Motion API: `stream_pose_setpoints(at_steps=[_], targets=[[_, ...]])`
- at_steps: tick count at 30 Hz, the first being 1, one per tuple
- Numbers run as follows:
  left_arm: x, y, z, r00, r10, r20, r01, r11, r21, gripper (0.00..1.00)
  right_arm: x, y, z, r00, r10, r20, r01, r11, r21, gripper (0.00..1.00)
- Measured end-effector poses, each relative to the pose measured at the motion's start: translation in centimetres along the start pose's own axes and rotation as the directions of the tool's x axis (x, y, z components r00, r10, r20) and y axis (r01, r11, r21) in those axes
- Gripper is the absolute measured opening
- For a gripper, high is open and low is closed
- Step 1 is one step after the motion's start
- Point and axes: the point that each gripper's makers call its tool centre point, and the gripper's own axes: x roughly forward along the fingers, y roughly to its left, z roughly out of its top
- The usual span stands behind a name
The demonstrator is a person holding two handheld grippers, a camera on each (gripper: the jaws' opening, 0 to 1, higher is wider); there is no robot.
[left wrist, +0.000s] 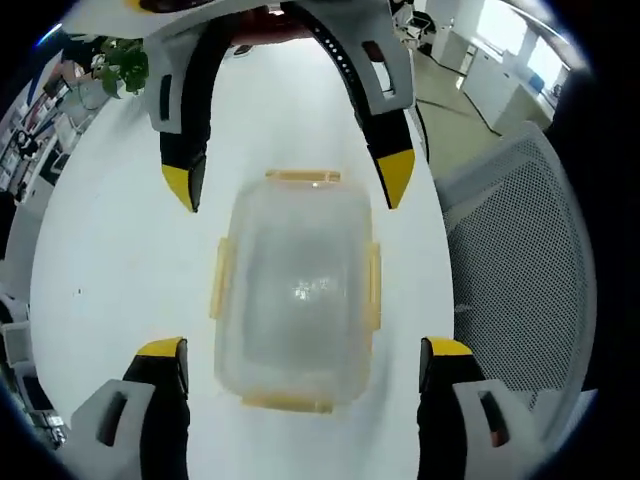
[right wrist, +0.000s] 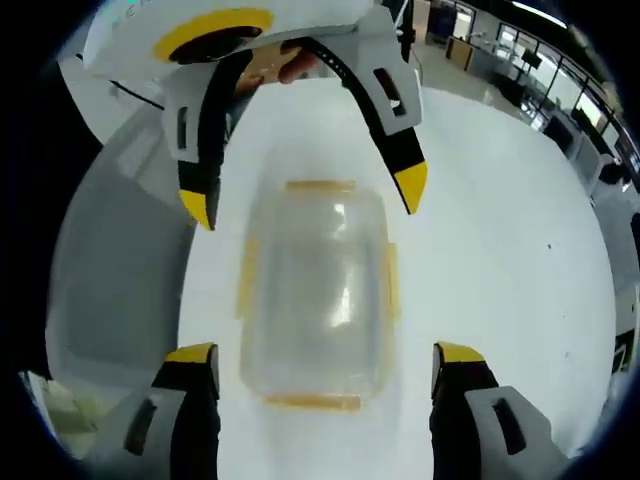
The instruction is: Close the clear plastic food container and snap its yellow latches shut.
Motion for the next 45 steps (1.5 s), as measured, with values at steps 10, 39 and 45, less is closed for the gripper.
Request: stream_pose_setpoints(at_steps=[10,39,45], targets=[[0.7,0.2,-0.9,0.999,-0.013,-0.032,0.014,0.999,0.049,0.95,0.5,0.0,0.0,1.000,-0.014,-0.005,0.014,1.000,-0.018,0.85],[2.2,0.8,-2.0,0.994,0.029,-0.102,-0.021,0.996,0.082,0.76,2.2,0.4,-0.9,0.997,-0.026,-0.073,0.023,0.999,-0.037,0.73],[2.2,0.9,-2.0,0.993,0.034,-0.114,-0.025,0.996,0.081,0.75,2.2,0.3,-0.9,0.997,-0.030,-0.073,0.028,0.999,-0.038,0.73]])
